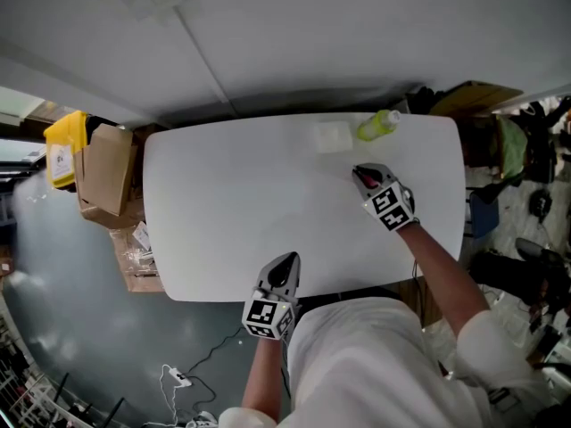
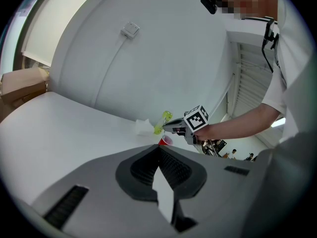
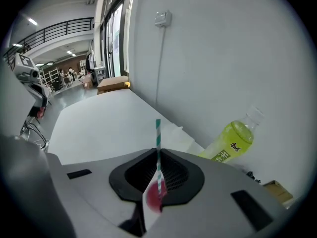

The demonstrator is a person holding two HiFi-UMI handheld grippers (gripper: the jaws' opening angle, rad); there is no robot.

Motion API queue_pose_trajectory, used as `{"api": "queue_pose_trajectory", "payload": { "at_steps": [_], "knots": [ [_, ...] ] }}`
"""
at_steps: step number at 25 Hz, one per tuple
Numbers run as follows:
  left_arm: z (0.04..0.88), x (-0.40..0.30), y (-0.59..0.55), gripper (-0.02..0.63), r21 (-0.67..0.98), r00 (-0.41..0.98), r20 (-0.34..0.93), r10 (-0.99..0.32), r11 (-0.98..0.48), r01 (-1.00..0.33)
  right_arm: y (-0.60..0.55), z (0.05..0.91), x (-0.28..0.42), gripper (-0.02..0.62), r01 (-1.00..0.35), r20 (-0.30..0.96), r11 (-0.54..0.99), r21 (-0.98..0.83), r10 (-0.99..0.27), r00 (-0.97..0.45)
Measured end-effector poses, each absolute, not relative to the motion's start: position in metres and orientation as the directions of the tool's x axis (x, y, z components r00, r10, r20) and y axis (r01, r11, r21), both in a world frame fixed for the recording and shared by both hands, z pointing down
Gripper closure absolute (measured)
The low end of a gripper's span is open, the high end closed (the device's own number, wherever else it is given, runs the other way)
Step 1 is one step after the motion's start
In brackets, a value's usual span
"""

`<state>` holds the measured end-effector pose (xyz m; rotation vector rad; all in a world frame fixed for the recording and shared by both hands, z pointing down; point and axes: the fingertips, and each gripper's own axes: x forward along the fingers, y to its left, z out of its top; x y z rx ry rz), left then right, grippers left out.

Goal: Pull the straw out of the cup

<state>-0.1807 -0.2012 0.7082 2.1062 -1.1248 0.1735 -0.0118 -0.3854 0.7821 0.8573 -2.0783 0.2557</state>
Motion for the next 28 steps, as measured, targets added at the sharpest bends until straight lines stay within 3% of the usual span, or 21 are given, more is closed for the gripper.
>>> {"api": "queue_pose_trajectory", "payload": {
  "at_steps": [11,28],
  "knots": [
    [0.692,-0.167,-0.195,0.604,0.513,0.647,0.396,-0.652,-0.427,-0.745,-0.375,0.728,0.009,0.546,-0.729,0.681,0.674,0.117,-0.589,-0.435],
    [0.639,-0.097,-0.143,0.604,0.433,0.64,0.363,-0.677,-0.486,-0.759,-0.286,0.629,0.067,0.546,-0.741,0.514,0.672,0.006,-0.637,-0.574]
  ]
}}
